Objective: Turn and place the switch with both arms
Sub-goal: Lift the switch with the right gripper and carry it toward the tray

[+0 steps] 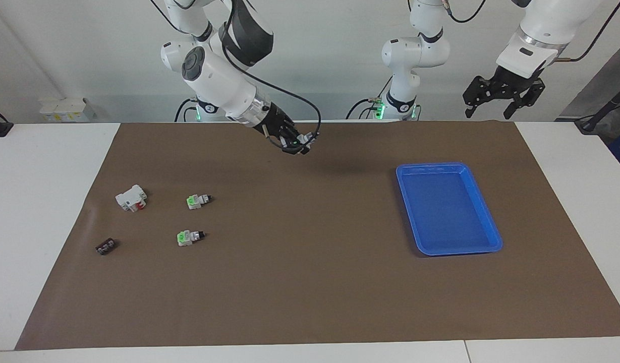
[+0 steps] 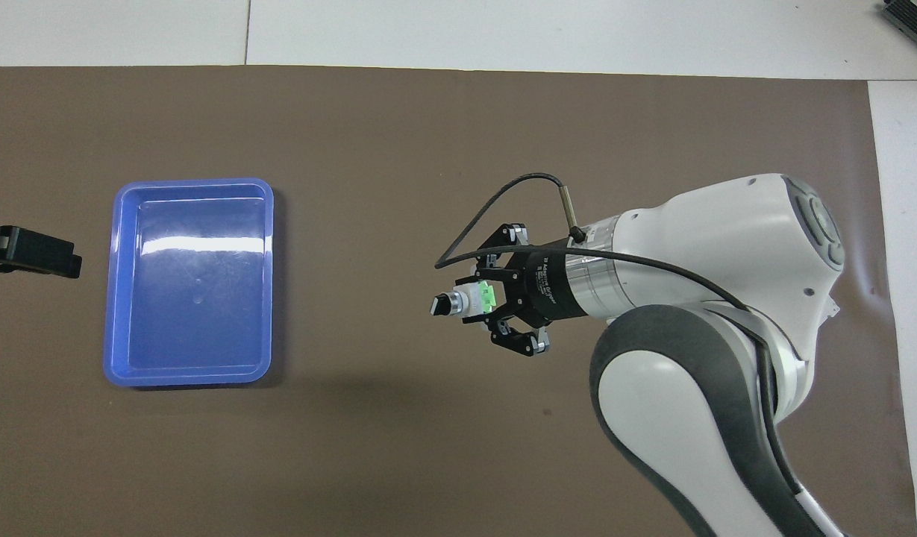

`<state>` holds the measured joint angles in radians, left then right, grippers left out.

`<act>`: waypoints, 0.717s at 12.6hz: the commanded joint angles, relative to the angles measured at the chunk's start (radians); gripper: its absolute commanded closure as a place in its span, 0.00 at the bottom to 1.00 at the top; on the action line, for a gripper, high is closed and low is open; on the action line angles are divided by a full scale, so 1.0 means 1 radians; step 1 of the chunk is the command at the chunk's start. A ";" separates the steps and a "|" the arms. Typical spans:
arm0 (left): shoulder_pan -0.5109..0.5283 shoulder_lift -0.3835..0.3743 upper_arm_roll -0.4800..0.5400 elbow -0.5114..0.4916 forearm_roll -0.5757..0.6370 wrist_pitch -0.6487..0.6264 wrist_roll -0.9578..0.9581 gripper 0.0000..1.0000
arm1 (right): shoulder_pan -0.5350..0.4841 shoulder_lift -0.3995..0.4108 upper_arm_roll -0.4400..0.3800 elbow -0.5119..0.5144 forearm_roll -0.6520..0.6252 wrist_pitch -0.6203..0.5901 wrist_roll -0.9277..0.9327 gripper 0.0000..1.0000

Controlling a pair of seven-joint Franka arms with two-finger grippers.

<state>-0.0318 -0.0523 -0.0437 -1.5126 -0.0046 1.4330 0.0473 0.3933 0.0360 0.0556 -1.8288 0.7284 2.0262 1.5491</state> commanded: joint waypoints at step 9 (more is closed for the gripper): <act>0.007 -0.026 -0.004 -0.026 0.011 -0.009 -0.003 0.00 | 0.116 0.134 0.018 0.237 0.034 0.172 0.229 1.00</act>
<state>-0.0318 -0.0523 -0.0437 -1.5126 -0.0046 1.4328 0.0473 0.5144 0.1582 0.0643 -1.6175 0.7432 2.1950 1.7625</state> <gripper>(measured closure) 0.000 0.590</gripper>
